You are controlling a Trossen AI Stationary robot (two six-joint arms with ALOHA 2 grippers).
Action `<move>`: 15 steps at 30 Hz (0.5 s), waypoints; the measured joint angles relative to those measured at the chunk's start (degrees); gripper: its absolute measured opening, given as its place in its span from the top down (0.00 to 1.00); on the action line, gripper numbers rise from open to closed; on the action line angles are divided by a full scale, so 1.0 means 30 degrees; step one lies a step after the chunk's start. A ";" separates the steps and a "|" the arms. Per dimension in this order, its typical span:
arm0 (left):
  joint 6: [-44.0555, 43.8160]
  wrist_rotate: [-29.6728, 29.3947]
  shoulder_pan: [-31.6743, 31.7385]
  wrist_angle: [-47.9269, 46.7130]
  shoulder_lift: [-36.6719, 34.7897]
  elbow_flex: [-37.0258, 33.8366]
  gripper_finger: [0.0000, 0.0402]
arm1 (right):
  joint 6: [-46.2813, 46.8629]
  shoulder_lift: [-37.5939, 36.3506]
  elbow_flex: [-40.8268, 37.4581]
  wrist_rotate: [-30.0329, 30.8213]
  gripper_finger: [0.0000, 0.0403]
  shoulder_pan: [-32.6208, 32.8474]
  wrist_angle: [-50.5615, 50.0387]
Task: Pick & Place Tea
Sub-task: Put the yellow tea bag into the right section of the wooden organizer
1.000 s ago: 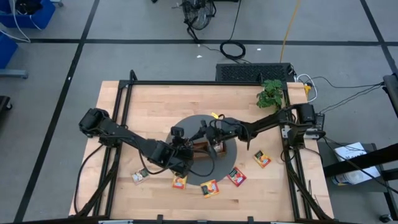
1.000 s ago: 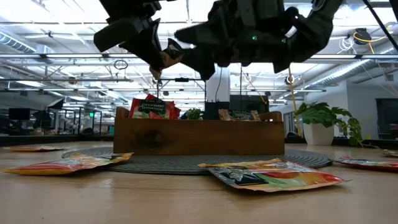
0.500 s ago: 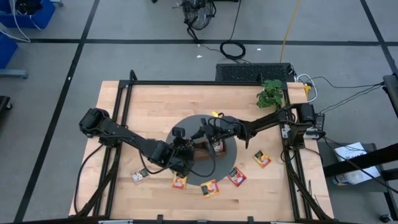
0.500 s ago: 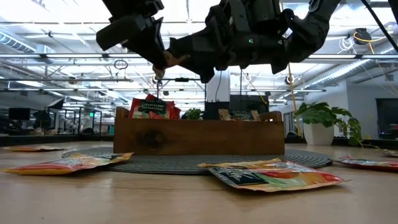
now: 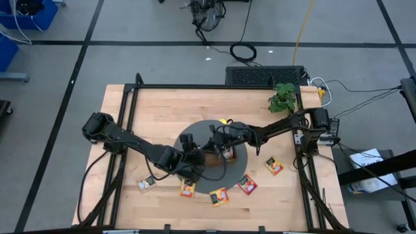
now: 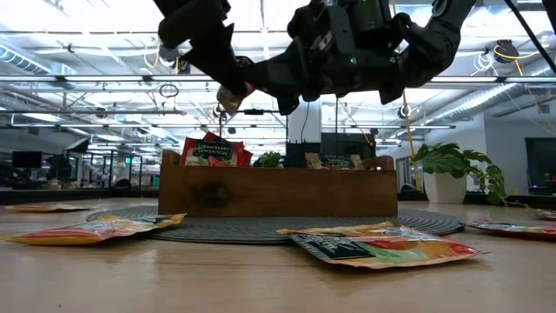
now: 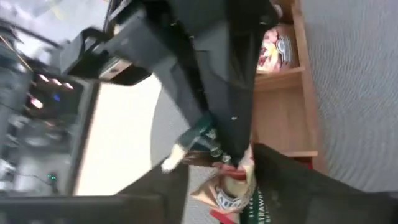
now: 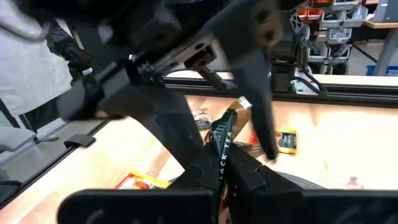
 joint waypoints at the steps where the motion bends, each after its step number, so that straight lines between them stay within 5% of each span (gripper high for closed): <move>1: -0.0766 0.0394 0.0105 -0.0097 -0.0064 0.0000 0.50 | -0.0018 -0.0009 0.0000 0.0000 1.00 0.0000 -0.0105; 7: -0.3388 0.4380 0.0879 -0.1466 -0.0807 0.0000 0.23 | -0.1533 -0.1860 -0.0007 0.1390 1.00 0.0011 -0.3510; 15: -0.2758 0.3056 -0.0445 -0.1436 -0.3704 0.0000 0.07 | -0.2579 -0.6181 -0.0284 0.3075 1.00 0.0668 -1.2503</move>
